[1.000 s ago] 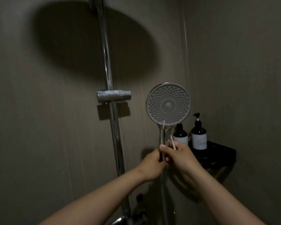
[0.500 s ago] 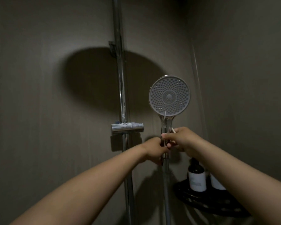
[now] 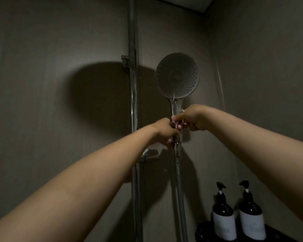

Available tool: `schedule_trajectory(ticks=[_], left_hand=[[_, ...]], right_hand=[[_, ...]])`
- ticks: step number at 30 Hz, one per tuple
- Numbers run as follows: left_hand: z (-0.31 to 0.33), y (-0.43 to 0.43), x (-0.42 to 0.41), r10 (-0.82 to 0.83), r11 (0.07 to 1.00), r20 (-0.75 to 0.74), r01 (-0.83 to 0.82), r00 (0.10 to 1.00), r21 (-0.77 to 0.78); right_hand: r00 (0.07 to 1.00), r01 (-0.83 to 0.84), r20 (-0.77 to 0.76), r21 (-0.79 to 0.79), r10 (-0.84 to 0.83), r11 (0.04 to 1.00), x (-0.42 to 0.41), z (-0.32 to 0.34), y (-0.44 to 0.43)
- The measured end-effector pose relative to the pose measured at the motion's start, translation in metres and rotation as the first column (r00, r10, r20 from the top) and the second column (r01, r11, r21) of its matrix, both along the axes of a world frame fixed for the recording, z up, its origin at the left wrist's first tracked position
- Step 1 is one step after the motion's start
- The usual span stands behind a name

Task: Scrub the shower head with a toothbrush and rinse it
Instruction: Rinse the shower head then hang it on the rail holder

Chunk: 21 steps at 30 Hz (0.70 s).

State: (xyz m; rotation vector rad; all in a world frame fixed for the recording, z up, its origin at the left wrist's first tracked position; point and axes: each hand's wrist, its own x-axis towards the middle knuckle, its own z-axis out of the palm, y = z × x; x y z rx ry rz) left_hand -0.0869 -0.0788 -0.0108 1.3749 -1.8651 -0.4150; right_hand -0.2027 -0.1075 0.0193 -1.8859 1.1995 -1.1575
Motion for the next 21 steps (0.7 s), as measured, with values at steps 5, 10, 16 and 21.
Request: schedule_trajectory(ticks=[5, 10, 16, 21], left_hand=[[0.031, -0.006, -0.004, 0.005, 0.996, 0.008, -0.004, 1.0, -0.088], [0.053, -0.009, 0.002, 0.096, 0.98, 0.113, -0.074, 0.989, -0.184], [0.066, -0.008, 0.018, 0.14, 0.977, 0.136, -0.114, 0.981, -0.182], [0.069, -0.009, 0.024, 0.165, 0.976, 0.13, -0.143, 0.978, -0.162]], right_hand=[[0.999, 0.004, -0.038, 0.0, -0.004, 1.0, 0.002, 0.035, -0.001], [0.998, 0.002, -0.068, -0.012, -0.003, 1.0, 0.008, 0.057, -0.003], [0.996, -0.038, -0.087, -0.034, 0.035, 0.999, 0.023, 0.068, -0.006], [0.992, -0.06, -0.108, -0.021, 0.057, 0.998, 0.034, 0.073, -0.008]])
